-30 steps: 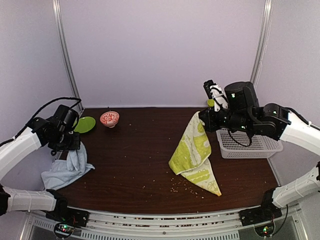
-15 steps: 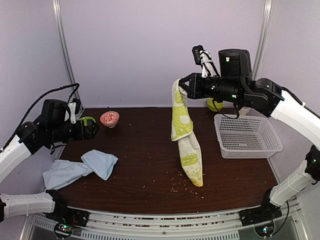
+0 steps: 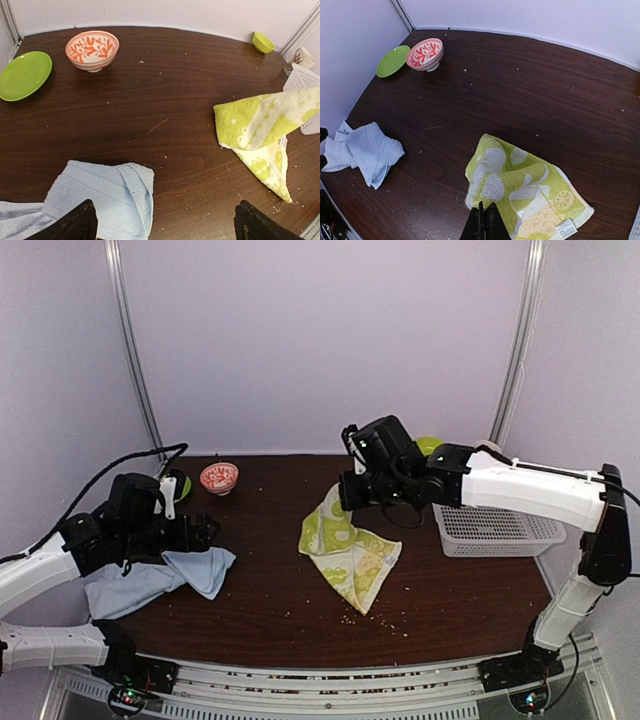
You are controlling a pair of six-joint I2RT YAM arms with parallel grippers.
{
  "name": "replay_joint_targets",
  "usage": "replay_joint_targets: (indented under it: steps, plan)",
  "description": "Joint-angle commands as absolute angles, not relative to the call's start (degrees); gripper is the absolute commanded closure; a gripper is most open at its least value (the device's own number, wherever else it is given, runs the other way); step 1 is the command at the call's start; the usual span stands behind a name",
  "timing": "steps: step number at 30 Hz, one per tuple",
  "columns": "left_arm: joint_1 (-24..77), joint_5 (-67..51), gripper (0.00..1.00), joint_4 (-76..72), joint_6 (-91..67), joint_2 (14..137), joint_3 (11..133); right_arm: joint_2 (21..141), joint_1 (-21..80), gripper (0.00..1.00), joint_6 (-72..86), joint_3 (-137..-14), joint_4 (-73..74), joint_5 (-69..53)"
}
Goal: Roll the towels
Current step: Place the towel at the center of the board, then pick up the towel from the center of the board.
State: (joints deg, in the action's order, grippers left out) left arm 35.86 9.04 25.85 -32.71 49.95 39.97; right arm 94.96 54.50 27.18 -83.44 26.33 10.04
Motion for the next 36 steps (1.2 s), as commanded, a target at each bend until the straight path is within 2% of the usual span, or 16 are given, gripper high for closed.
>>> replay_joint_targets:
  steps: [1, 4, 7, 8, 10, 15, 22, 28, 36]
  plan:
    - [36.08, 14.73, 0.02, 27.10, -34.29, 45.24, 39.46, 103.79, 58.90, 1.00, 30.96, -89.94, 25.75, 9.72]
    - [36.04, 15.87, 0.02, 29.31, -34.77, 43.07, 38.53, 111.32, 62.23, 0.99, 30.43, -97.85, 26.42, 1.45]
    - [36.03, 16.83, 0.02, 30.37, -35.15, 41.27, 37.78, 113.01, 64.22, 0.52, 29.77, -100.31, 25.70, -4.42]
    - [36.03, 17.01, 0.02, 30.58, -35.22, 40.87, 37.67, 111.49, 64.09, 0.40, 29.88, -98.75, 24.51, -4.41]
    - [35.98, 17.00, 0.02, 30.67, -34.94, 41.03, 37.68, 106.78, 62.76, 0.30, 29.93, -93.56, 22.03, -2.99]
    - [36.05, 13.27, 0.02, 27.39, -34.28, 45.57, 38.05, 93.36, 56.57, 0.31, 28.20, -77.88, 20.82, 3.38]
    - [37.16, 6.80, 0.08, 17.96, -40.06, 59.80, 39.23, 85.76, 48.77, 0.52, 27.07, -60.93, 18.43, 4.26]
    - [40.29, 7.24, 0.12, 18.40, -42.48, 70.77, 46.48, 92.91, 49.50, 0.54, 22.87, -64.24, 13.92, -4.98]
    - [40.95, 9.24, 0.12, 21.71, -43.06, 71.37, 47.87, 105.25, 50.63, 0.53, 18.11, -75.90, 15.73, -8.57]
